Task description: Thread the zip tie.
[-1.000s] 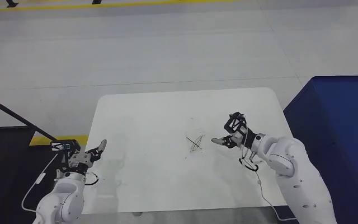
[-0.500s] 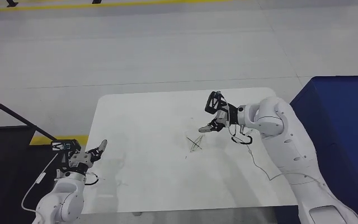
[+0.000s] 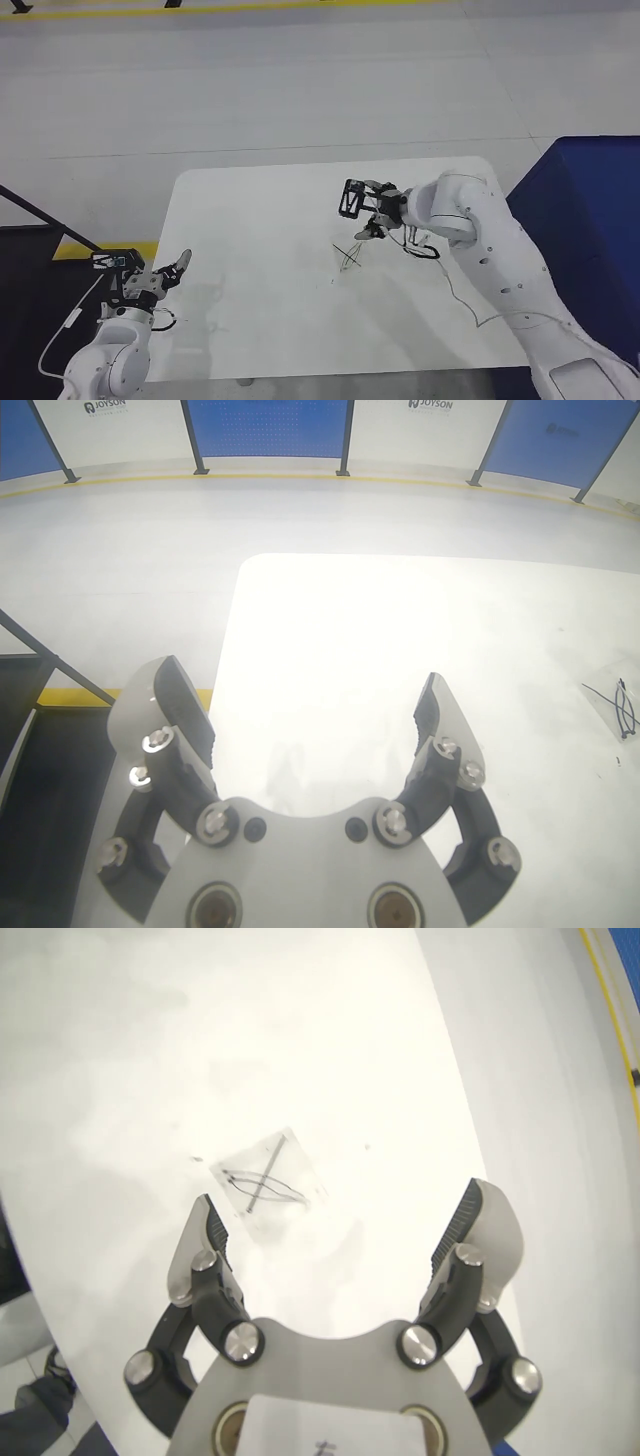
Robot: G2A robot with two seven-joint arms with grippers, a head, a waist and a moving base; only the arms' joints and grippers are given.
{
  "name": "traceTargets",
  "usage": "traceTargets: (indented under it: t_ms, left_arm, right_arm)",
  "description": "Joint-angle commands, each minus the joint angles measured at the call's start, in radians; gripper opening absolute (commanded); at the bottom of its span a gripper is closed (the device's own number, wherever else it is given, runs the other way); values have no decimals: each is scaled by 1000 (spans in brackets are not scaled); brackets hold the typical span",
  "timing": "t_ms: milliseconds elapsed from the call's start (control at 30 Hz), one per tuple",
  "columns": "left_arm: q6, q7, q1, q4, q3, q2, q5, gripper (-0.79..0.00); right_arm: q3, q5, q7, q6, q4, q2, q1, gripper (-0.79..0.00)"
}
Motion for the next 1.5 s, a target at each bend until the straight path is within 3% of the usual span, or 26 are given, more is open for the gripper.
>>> traceTargets:
  t_ms: [0,167,333,433,633,767,800,1067,1167,1400,1467]
  left_arm:
    - [0,0,0,0,0,0,0,0]
    - [0,0,0,0,0,0,0,0]
    - [0,0,0,0,0,0,0,0]
    - [0,0,0,0,0,0,0,0]
    - [0,0,0,0,0,0,0,0]
    - [0,0,0,0,0,0,0,0]
    - [0,0,0,0,0,0,0,0]
    - [0,0,0,0,0,0,0,0]
    - [0,0,0,0,0,0,0,0]
    - [0,0,0,0,0,0,0,0]
    - [0,0,0,0,0,0,0,0]
  right_arm:
    - [-165,224,103,103,100,-1,125,0]
    - [-483,523,143,143,184,16,395,0]
    - [-483,523,143,143,184,16,395,0]
    - [-557,579,81,81,196,19,374,0]
    - [-642,817,175,175,255,25,443,0]
    - [-686,884,225,225,271,26,489,0]
    - [-698,898,232,232,274,25,498,-406]
    - [-755,919,190,190,398,-30,529,-616]
    - [-762,895,166,166,438,-66,526,-625]
    - [-762,826,138,138,579,-162,494,-767]
    - [-762,802,121,121,617,-190,483,-748]
